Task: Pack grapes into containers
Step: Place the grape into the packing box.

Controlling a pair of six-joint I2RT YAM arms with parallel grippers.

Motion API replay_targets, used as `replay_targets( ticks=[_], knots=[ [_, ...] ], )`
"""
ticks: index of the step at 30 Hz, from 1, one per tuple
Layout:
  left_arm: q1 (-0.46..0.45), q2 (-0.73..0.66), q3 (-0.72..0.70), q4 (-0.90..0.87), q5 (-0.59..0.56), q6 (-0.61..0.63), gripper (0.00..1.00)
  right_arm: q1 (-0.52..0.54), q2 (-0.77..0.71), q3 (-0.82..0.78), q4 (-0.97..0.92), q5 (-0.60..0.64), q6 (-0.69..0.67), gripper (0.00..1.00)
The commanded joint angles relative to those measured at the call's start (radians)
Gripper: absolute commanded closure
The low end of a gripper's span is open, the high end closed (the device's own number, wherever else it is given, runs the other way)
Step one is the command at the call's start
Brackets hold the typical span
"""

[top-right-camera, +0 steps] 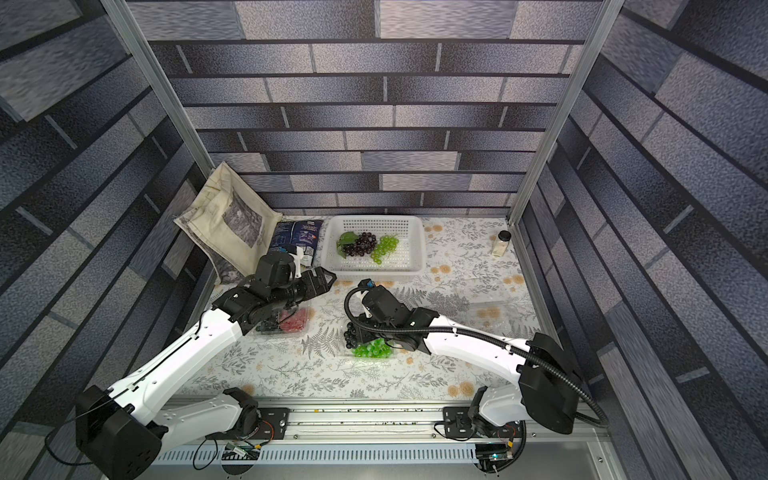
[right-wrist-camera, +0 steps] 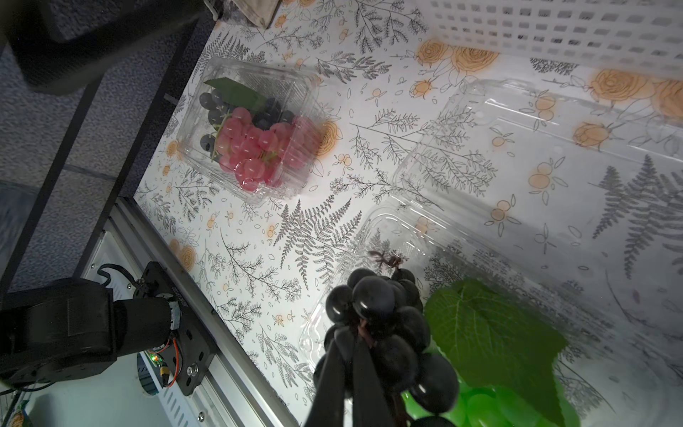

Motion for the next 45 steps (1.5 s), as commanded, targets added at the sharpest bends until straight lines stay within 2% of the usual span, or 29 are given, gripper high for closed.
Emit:
replay_targets(
  ticks=[1, 10, 13, 18, 28, 36, 45],
  knots=[
    [-0.007, -0.014, -0.014, -0.012, -0.019, -0.008, 0.11, 0.017, 0.036, -0.023, 0.078, -0.003, 0.033, 1.0],
    [-0.007, -0.001, -0.018, -0.004, -0.017, -0.005, 0.11, 0.018, 0.11, -0.053, 0.096, -0.003, 0.046, 1.0],
    [-0.006, 0.009, -0.018, -0.003, -0.014, -0.005, 0.11, 0.018, 0.108, -0.055, 0.077, 0.006, 0.041, 0.94],
    [-0.008, 0.023, -0.025, 0.008, -0.008, -0.009, 0.11, 0.018, 0.081, -0.052, 0.007, 0.033, 0.029, 0.74],
    [-0.011, 0.023, -0.041, 0.018, -0.014, -0.017, 0.11, 0.019, -0.056, -0.013, -0.084, 0.033, 0.029, 0.59],
    [-0.01, 0.016, -0.043, 0.013, -0.018, -0.02, 0.11, 0.016, 0.07, 0.075, -0.088, 0.023, -0.019, 0.65],
    [-0.009, 0.017, -0.041, 0.001, -0.021, -0.014, 0.11, 0.016, 0.152, -0.018, 0.012, -0.003, 0.033, 0.69]
  ],
)
